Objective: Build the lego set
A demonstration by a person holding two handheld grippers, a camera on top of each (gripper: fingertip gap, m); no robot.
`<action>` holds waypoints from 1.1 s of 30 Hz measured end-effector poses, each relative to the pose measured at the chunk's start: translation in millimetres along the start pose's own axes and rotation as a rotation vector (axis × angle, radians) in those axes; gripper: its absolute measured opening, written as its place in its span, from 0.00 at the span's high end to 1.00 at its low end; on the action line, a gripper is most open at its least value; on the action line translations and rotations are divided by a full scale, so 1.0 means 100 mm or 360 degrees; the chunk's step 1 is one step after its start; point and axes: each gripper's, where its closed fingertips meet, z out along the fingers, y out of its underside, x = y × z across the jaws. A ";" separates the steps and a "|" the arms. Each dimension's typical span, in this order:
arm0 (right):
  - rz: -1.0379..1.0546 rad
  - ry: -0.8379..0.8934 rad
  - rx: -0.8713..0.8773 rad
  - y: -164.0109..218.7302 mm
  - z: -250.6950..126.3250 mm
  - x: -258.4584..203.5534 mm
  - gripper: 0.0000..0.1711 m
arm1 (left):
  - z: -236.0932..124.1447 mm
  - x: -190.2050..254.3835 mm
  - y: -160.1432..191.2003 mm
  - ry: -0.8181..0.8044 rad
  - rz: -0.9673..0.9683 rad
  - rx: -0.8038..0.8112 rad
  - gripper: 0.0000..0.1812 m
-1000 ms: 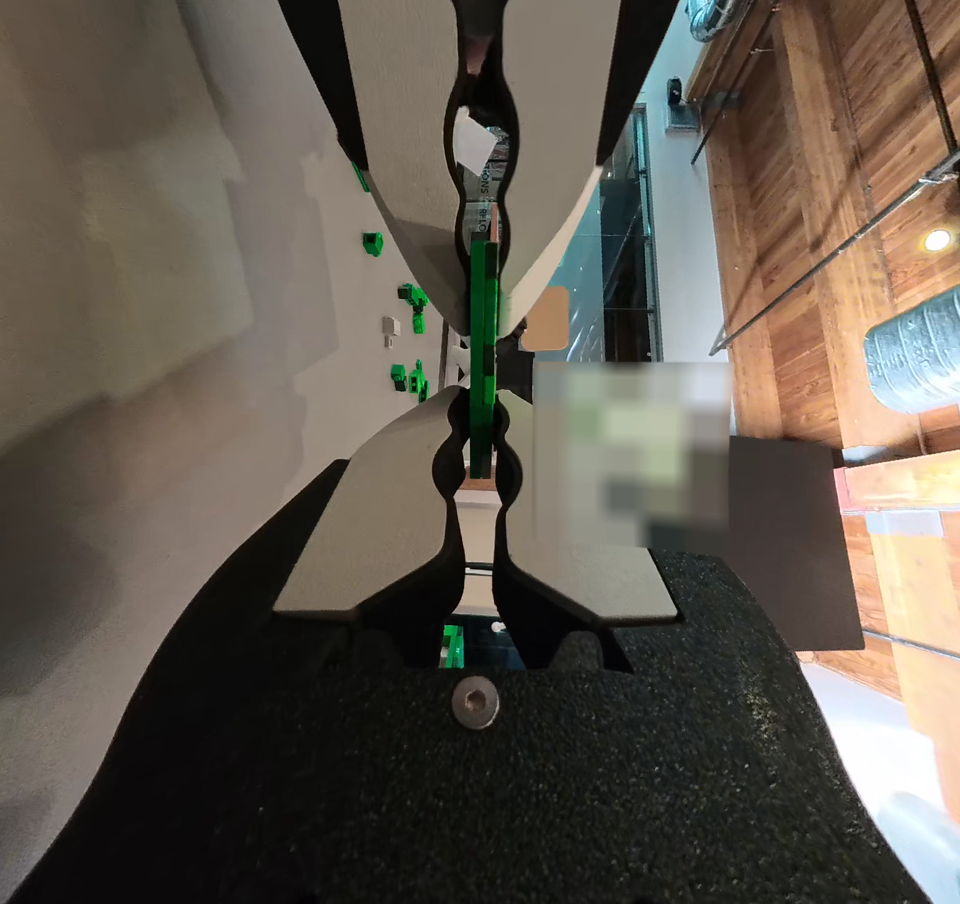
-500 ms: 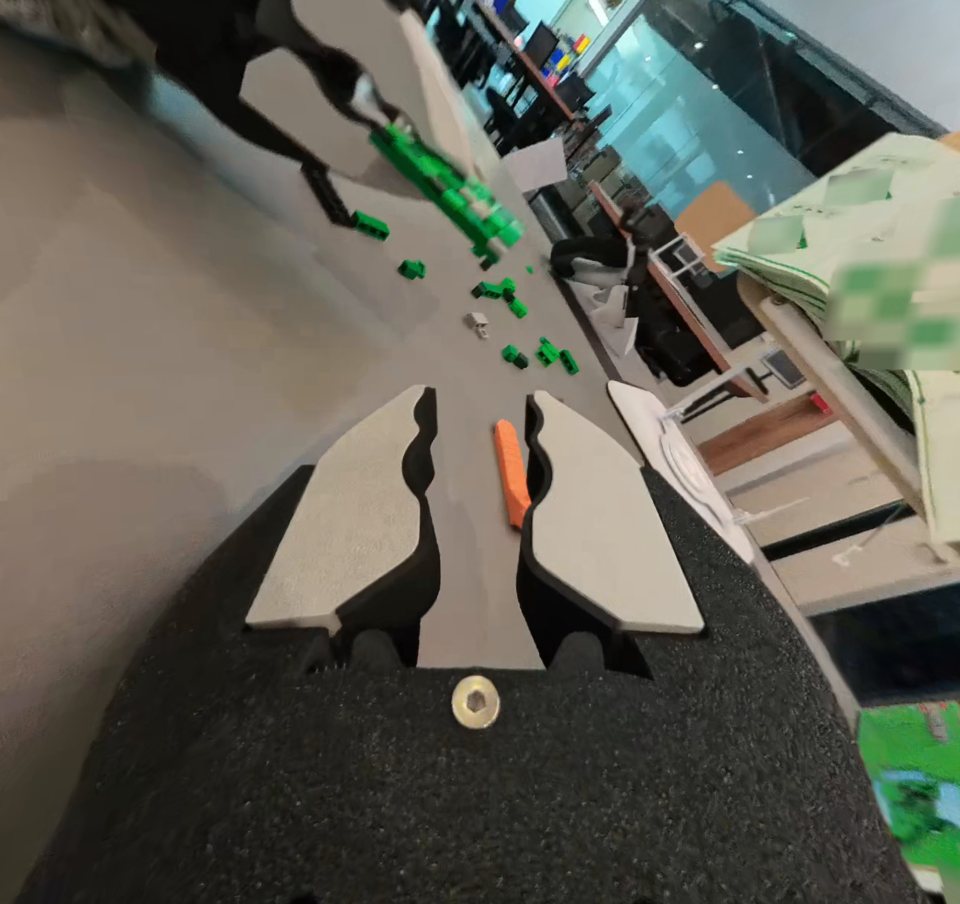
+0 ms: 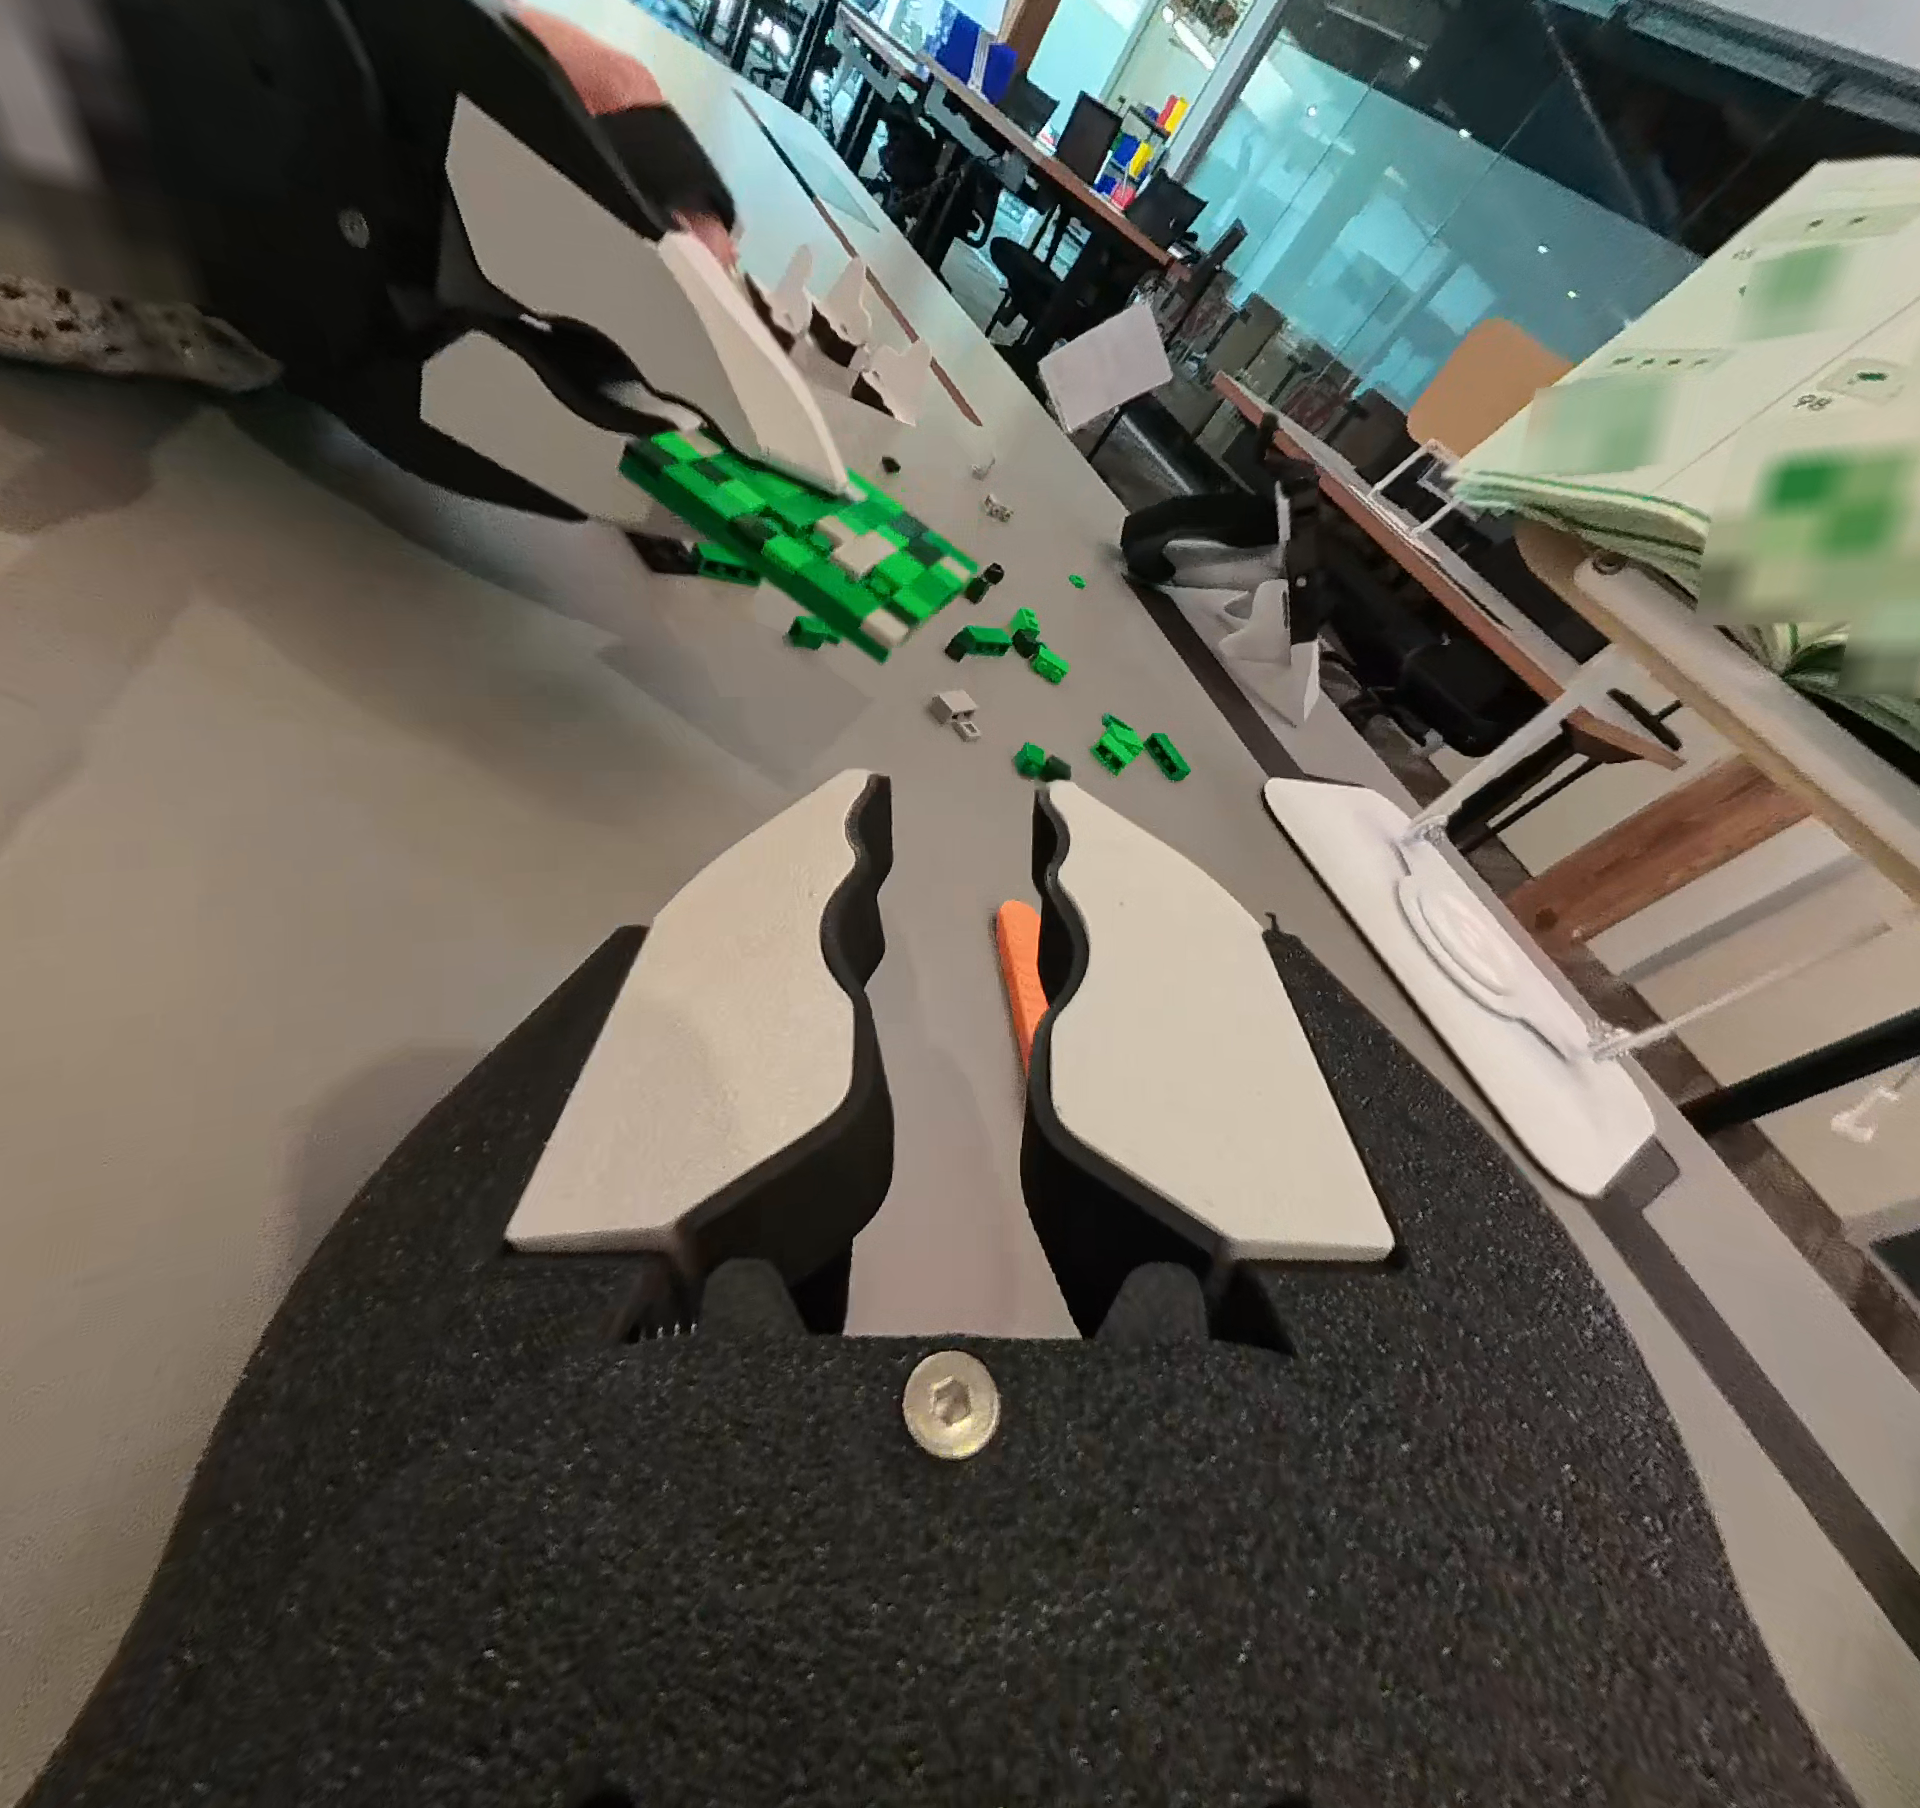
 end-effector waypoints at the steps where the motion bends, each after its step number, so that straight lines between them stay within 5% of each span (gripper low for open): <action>1: -0.0003 0.0000 0.0010 -0.02 0.01 0.00 0.86 | 0.00 0.01 -0.01 0.0006 0.0003 0.0006 0.97; 22: 0.0040 -0.0002 0.0076 -0.03 0.04 -0.06 0.90 | -0.03 0.13 -0.24 0.0110 0.0043 0.0153 0.97; 28: 0.0260 -0.0571 -0.0267 -0.06 0.33 -0.18 0.91 | -0.04 0.23 -0.41 0.0172 0.0084 0.0247 0.97; 33: -0.0089 -0.0847 -0.0553 -0.20 0.81 0.10 0.94 | -0.06 0.25 -0.51 0.0187 0.0088 0.0297 0.97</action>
